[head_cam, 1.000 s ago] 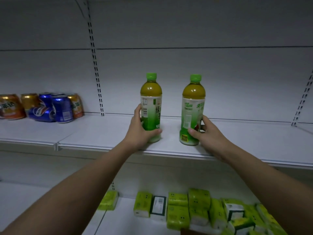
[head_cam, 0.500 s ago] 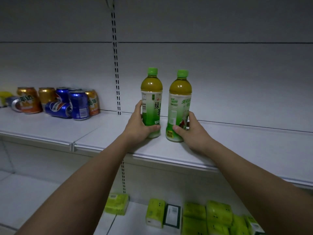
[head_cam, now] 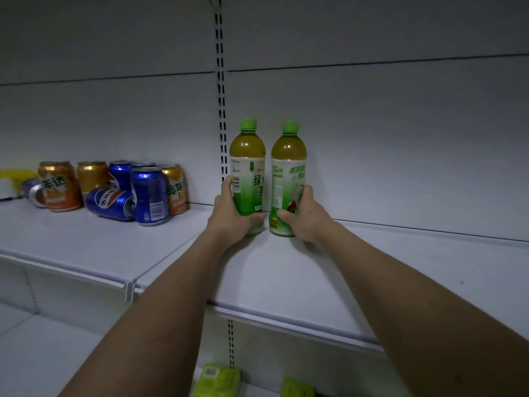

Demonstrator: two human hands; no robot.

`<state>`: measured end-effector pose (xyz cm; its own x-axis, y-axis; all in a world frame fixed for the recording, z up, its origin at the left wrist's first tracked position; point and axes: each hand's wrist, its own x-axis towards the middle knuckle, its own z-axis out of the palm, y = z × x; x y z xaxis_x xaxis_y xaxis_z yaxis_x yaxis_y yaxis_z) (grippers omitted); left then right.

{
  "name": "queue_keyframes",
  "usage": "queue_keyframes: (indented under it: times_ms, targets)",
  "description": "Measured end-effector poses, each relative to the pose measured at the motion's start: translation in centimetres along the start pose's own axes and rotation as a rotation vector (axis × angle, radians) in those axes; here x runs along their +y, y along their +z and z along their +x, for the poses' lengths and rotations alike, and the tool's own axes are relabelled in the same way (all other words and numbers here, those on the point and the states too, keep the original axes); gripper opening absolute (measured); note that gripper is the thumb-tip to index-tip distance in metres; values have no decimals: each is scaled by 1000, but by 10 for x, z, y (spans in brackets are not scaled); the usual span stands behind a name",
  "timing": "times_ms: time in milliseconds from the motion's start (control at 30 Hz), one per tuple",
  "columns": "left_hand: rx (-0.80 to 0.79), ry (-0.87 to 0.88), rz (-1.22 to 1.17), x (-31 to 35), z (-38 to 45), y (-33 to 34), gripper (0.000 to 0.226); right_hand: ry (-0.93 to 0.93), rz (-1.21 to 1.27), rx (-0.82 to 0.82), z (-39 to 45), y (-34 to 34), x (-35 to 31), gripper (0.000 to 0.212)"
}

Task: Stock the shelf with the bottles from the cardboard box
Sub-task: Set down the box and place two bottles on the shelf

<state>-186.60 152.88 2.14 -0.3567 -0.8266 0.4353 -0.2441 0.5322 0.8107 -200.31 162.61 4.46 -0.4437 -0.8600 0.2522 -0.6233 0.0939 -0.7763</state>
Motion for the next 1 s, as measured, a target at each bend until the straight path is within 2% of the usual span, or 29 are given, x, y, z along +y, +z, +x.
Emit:
queue_keyframes:
  times_ms: [133,300,433,633,733,1000]
  targets:
    - [46,-26,8,-12,15,-3,107,2,25,19,18,16,-2,53]
    - [58,-17,13,-17,13,2,99,-49,75,129,18,34,8,53]
    - [98,-51,145,-13,11,1,103,-54,96,159,15,33,11,51]
    - [10,-17,-11,-7,7,-3,95,-47,112,213,13,32,12,50]
    - [3,-56,24,-9,5,-1,105,-53,112,224,13,33,14,51]
    - [23,-46,69,-9,6,-1,94,-81,110,212,15,34,17,53]
